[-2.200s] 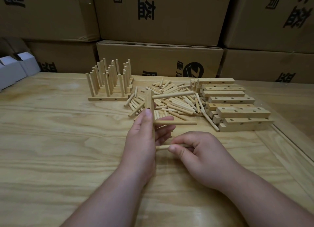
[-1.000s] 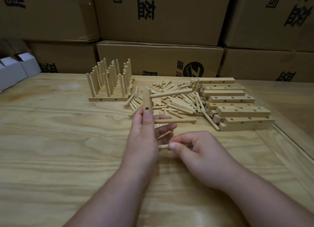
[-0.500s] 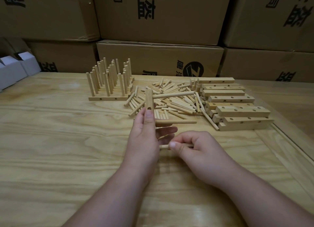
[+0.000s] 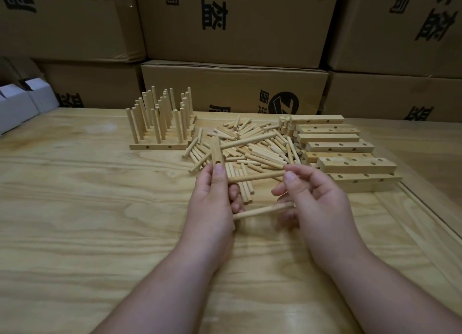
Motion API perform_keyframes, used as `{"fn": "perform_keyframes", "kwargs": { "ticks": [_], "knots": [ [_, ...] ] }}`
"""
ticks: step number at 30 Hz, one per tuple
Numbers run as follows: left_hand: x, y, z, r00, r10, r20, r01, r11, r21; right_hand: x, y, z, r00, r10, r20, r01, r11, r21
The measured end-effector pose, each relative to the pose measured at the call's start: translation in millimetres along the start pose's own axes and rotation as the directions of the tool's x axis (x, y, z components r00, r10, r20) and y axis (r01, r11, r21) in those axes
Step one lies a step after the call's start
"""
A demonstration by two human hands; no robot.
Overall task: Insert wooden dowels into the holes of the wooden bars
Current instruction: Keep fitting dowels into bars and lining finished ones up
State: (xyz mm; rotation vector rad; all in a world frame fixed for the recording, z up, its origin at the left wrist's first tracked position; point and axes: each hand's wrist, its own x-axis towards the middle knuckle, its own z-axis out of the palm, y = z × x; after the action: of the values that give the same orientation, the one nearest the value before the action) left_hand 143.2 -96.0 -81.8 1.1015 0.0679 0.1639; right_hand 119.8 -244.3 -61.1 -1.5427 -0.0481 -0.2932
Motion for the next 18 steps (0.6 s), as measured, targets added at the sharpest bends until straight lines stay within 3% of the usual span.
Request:
{"fn": "perform_keyframes", "kwargs": {
  "ticks": [9,18],
  "knots": [
    [-2.3,-4.7,-0.7,0.978,0.079,0.194,-0.107,0.984,0.141,6.2,0.9,-2.9,0.999,0.002,0.038,-0.002,1.0,0.002],
    [-4.2,-5.0,-3.1,0.972,0.087,0.218,-0.14,0.96,0.243,6.4,-1.3,-6.8,0.998,-0.003,0.056,0.002,1.0,0.016]
  ]
}}
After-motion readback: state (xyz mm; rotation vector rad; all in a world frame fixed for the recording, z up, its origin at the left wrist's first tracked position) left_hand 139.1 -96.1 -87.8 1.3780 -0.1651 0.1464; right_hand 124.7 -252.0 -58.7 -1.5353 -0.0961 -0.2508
